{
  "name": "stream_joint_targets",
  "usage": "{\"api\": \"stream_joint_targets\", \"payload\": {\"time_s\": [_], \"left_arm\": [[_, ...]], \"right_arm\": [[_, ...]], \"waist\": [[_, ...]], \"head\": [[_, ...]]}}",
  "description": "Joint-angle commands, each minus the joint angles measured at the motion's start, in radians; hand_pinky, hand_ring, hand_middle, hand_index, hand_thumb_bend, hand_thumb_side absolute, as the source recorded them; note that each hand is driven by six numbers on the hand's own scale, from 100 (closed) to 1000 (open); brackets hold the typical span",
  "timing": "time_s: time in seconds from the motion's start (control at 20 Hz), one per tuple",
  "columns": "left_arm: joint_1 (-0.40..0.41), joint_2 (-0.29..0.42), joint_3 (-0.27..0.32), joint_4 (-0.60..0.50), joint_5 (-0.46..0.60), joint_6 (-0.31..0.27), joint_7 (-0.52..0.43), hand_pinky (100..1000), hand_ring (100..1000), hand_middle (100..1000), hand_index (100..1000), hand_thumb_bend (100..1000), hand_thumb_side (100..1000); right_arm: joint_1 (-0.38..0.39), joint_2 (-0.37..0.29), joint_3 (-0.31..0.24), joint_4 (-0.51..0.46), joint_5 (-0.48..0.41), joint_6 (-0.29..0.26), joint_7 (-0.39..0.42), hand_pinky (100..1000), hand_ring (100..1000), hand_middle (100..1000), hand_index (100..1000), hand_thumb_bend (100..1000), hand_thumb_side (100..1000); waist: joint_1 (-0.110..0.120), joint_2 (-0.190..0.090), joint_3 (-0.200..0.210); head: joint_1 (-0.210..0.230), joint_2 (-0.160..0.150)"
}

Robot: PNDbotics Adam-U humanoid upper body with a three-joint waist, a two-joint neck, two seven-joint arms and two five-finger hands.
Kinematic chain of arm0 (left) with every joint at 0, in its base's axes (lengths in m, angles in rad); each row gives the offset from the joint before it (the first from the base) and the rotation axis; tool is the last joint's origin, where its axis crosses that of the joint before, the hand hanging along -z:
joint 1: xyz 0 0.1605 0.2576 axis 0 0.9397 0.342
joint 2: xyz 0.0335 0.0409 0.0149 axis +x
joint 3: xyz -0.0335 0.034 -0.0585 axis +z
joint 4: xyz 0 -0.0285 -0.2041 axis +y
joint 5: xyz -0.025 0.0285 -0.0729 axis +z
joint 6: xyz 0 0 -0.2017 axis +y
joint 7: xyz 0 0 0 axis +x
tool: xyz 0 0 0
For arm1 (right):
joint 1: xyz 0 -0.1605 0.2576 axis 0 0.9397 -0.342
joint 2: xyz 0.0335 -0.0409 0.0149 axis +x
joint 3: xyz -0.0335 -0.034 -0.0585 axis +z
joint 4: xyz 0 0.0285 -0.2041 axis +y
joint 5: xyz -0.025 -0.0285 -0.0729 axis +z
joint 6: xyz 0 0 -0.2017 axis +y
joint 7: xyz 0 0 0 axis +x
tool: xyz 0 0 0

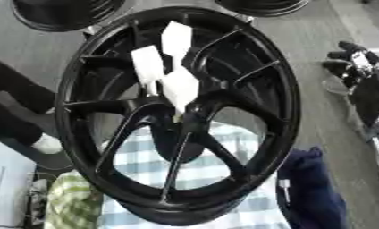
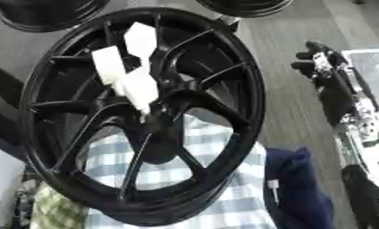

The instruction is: Pull the pin out of the wheel hub.

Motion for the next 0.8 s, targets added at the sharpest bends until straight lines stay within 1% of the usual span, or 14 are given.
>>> {"api": "stream_joint_targets", "payload": {"time_s": [0.05,0.2,0.3,0.4,0.55,0.65,0.8], "left_arm": [[-0.088,0.152,-0.08,0.02,0.014,0.019,-0.076,793,784,746,769,100,816],[-0.192,0.264,-0.184,0.048,0.015,0.046,-0.182,799,788,745,782,100,789],[-0.259,0.314,-0.249,0.062,0.012,0.067,-0.247,802,789,744,787,100,772],[-0.332,0.348,-0.321,0.072,0.003,0.091,-0.312,805,792,746,794,100,763],[-0.445,0.366,-0.428,0.092,-0.03,0.129,-0.412,810,795,749,801,100,748],[-0.512,0.351,-0.486,0.115,-0.065,0.152,-0.473,815,798,751,807,100,745],[-0.586,0.314,-0.555,0.158,-0.124,0.175,-0.558,827,807,759,817,100,756]], "right_arm": [[-0.004,-0.027,-0.001,-0.009,-0.004,0.001,0.003,932,736,693,832,100,577],[0.001,-0.031,0.002,-0.007,-0.004,0.002,0.005,932,735,692,831,100,578],[0.003,-0.033,0.004,-0.005,-0.003,0.003,0.006,933,735,692,831,100,578],[0.005,-0.036,0.005,-0.004,-0.003,0.003,0.007,933,734,692,831,100,578],[0.01,-0.039,0.006,-0.002,-0.002,0.004,0.007,933,734,692,831,100,580],[0.014,-0.04,0.006,0.001,-0.001,0.006,0.006,933,734,691,831,100,582],[0.017,-0.04,0.006,0.003,0.0,0.007,0.006,934,733,691,831,100,583]], "waist": [[0.001,-0.03,-0.003],[0.003,-0.037,-0.008],[0.003,-0.041,-0.009],[0.003,-0.043,-0.01],[0.004,-0.047,-0.01],[0.004,-0.049,-0.008],[0.005,-0.051,-0.007]], "head": [[0.003,-0.001],[0.005,0.007],[0.001,0.009],[-0.004,0.012],[-0.011,0.016],[-0.017,0.016],[-0.025,0.017]]}}
